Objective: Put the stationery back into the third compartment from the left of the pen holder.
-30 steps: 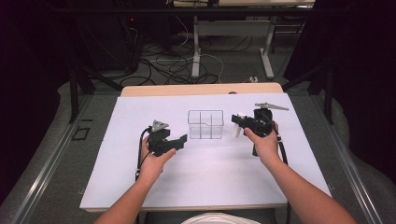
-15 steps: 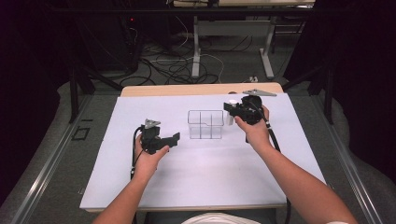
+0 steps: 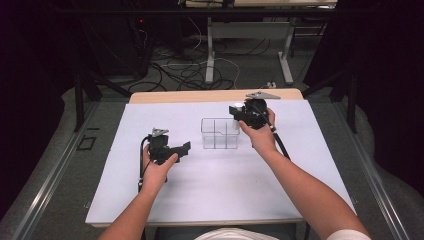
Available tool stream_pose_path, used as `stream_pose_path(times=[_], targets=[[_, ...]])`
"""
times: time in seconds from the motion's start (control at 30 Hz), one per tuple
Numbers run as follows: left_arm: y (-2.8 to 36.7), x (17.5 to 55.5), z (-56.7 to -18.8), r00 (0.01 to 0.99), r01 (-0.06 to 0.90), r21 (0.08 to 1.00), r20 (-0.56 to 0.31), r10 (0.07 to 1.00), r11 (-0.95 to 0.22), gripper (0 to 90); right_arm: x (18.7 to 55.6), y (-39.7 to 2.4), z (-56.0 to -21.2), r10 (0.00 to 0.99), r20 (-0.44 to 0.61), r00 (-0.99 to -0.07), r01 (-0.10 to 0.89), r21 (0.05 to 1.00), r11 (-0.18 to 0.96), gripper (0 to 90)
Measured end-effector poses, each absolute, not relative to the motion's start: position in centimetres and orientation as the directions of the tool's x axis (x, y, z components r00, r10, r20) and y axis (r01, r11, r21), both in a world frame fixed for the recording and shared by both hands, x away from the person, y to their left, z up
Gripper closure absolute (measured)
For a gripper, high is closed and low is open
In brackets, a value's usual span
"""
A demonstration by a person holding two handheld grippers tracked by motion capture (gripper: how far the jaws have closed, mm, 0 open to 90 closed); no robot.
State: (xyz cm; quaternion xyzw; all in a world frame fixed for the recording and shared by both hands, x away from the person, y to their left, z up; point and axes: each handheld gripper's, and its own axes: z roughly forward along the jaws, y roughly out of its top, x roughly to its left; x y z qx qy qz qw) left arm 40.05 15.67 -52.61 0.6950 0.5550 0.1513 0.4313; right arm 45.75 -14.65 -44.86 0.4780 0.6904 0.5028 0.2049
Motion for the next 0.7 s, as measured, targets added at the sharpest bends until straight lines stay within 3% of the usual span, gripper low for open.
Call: stream_pose_path(times=[0.7], targets=[[15.5, 40.0, -52.7, 0.349, 0.633, 0.774, -0.26, 0.9, -0.021, 1.9, 46.3, -12.7, -47.2, 0.875, 0.139, -0.464, 0.481, 0.869, 0.118, 65.9]])
